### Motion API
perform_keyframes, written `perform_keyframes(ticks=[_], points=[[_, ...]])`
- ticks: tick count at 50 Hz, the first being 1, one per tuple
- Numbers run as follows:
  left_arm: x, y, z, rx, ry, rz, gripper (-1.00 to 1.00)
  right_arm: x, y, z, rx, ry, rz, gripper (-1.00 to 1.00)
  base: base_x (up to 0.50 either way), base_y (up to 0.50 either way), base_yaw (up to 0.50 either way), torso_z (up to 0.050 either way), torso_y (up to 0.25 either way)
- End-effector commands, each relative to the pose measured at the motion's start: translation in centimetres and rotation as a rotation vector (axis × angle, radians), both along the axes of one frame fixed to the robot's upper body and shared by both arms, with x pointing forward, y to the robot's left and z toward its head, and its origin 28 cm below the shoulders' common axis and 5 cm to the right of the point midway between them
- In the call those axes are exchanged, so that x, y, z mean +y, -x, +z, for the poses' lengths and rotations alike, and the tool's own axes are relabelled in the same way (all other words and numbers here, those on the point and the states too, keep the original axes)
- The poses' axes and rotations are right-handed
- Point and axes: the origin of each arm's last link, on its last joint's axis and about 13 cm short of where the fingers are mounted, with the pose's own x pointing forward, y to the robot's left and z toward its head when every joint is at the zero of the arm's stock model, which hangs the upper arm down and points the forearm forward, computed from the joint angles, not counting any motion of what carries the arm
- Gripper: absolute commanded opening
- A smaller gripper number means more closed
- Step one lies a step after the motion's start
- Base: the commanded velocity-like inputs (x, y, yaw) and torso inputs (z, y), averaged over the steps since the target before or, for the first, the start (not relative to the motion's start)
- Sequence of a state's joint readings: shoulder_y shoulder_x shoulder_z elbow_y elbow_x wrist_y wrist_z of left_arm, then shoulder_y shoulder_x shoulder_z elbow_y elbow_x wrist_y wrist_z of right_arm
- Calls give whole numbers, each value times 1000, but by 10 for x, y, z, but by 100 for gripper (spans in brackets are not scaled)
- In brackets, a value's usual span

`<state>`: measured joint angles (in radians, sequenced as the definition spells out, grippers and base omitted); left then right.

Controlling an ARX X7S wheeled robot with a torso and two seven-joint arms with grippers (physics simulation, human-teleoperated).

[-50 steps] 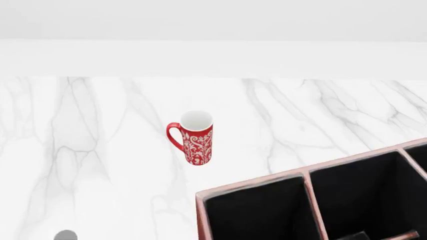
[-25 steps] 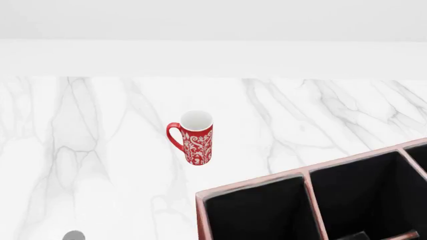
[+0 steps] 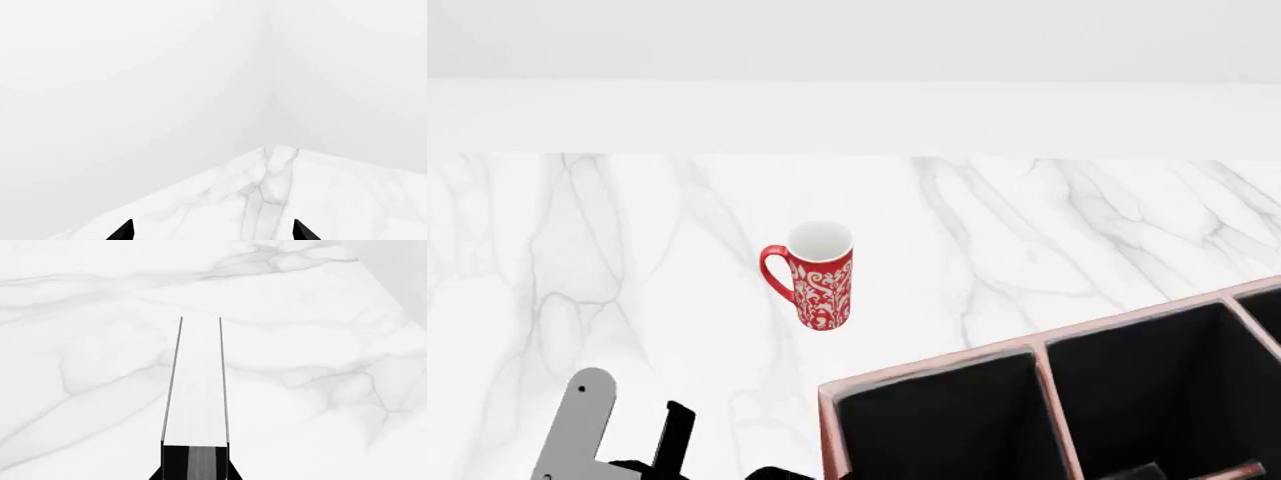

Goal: Pick up the book and place it in the right compartment of the caddy.

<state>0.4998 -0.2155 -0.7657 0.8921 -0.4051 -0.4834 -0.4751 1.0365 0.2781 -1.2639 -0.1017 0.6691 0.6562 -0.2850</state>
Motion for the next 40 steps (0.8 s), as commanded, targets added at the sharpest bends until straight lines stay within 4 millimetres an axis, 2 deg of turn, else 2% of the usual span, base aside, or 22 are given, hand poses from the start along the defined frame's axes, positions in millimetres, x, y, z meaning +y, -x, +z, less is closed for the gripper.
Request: perform_keyframes(ticks=[1,5,7,8,15,40], points=[[2,5,0,-14,-12,0,100,6,-2,40,-77,-118,-62,-100,0,0,0,0,0],[2,6,0,-14,-9,1,100,6,-3,53,-94,-169,-126,-100,0,0,0,0,2],[2,6,0,-14,-9,1,100,6,-3,53,-94,-169,-127,-100,0,0,0,0,0],[2,5,0,-13,-9,-2,100,4,-4,69,-112,-233,-175,-100,0,0,0,0,0],[2,7,1,-17,-9,1,100,-5,-15,111,-132,-339,-432,-100,0,0,0,0,1],[3,8,1,-17,-8,5,100,-42,-18,164,-168,-394,-697,-100,0,0,0,0,1]])
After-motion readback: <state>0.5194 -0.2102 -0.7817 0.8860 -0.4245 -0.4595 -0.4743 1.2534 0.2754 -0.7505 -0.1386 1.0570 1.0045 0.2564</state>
